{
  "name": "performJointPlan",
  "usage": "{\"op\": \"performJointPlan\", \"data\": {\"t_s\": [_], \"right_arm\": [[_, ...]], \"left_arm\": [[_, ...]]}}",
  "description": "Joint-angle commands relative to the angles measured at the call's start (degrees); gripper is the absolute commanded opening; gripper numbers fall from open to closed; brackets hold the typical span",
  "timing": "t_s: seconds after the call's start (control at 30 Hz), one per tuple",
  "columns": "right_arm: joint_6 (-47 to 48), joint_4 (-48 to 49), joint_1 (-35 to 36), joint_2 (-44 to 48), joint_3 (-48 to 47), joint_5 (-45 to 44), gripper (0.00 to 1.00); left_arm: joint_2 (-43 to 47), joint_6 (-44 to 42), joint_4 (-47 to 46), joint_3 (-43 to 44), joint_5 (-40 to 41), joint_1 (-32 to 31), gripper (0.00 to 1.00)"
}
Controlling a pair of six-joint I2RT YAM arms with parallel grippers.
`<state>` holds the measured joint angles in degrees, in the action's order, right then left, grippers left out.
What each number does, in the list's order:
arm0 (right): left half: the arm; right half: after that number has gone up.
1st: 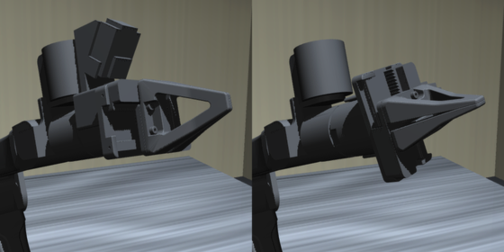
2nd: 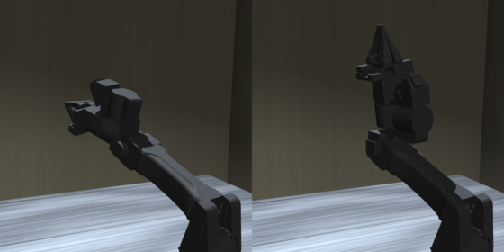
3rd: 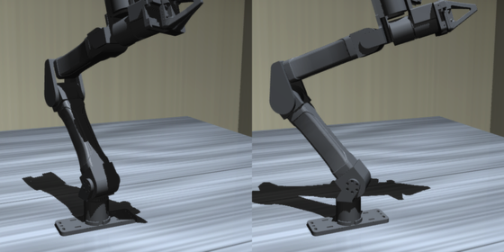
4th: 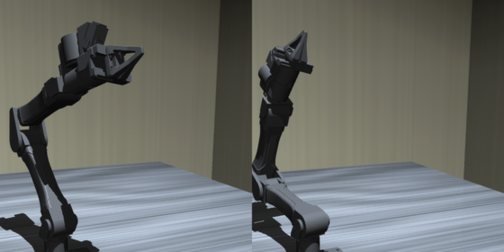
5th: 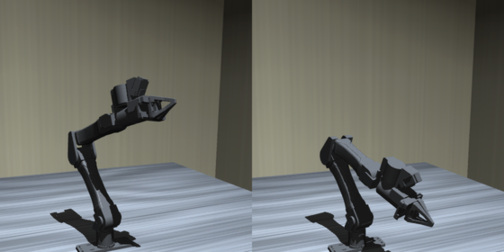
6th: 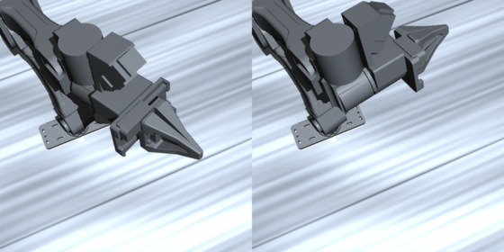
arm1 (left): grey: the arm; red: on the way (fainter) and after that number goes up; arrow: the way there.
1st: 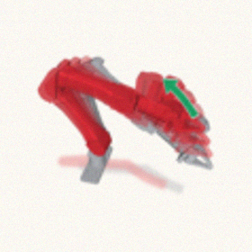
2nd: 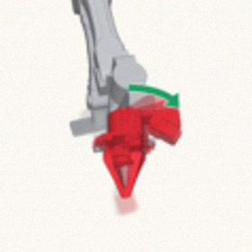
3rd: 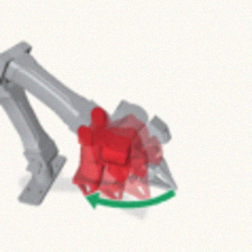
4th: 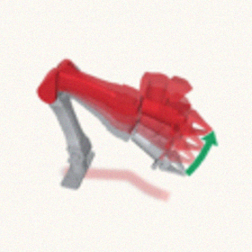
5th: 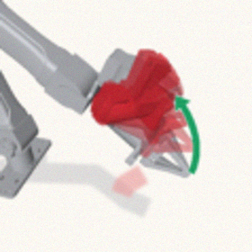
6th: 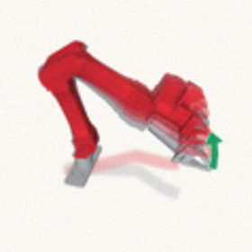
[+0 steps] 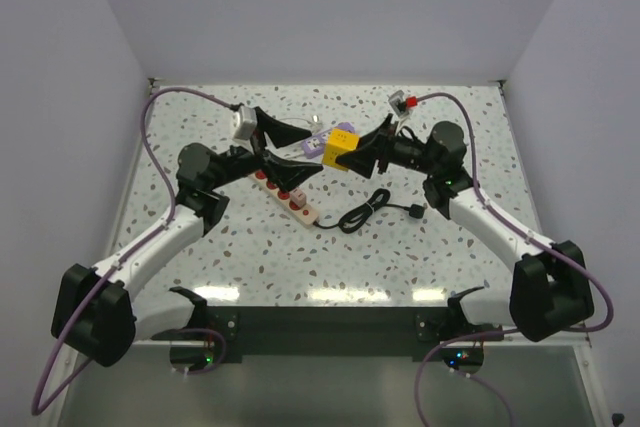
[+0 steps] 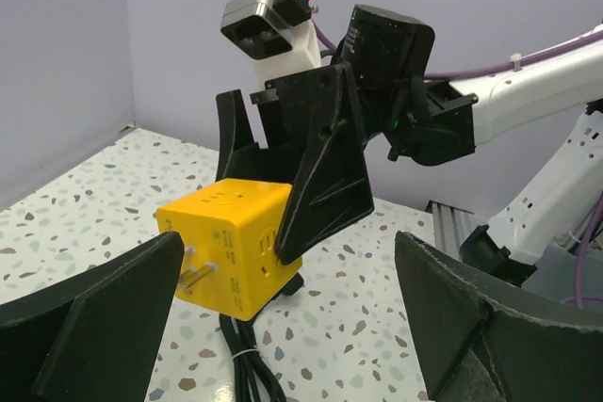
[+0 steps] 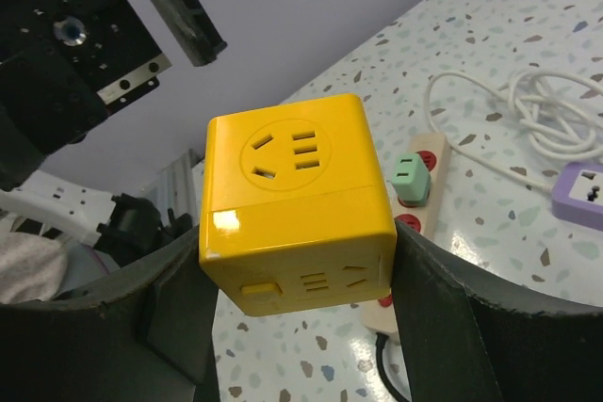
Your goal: Insert the plug
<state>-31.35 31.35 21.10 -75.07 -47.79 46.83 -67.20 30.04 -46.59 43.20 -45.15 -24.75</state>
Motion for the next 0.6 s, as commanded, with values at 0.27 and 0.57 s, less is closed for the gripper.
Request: {"op": "performJointPlan", "data": {"t_s": [0.27,0.57], "right_arm": [[-0.8,3.2,-0.3,-1.2,-6.5,13.5,0.0],[3.5,-0.1,-0.3,-2.5,-8.8,19.9,0.0]], "left_arm": [[-3.7,-3.3,0.1,2.1,-1.3,0.4,1.0],[-6.5,-2.4,-0.9,3.0,-5.3,0.3,1.0]]}}
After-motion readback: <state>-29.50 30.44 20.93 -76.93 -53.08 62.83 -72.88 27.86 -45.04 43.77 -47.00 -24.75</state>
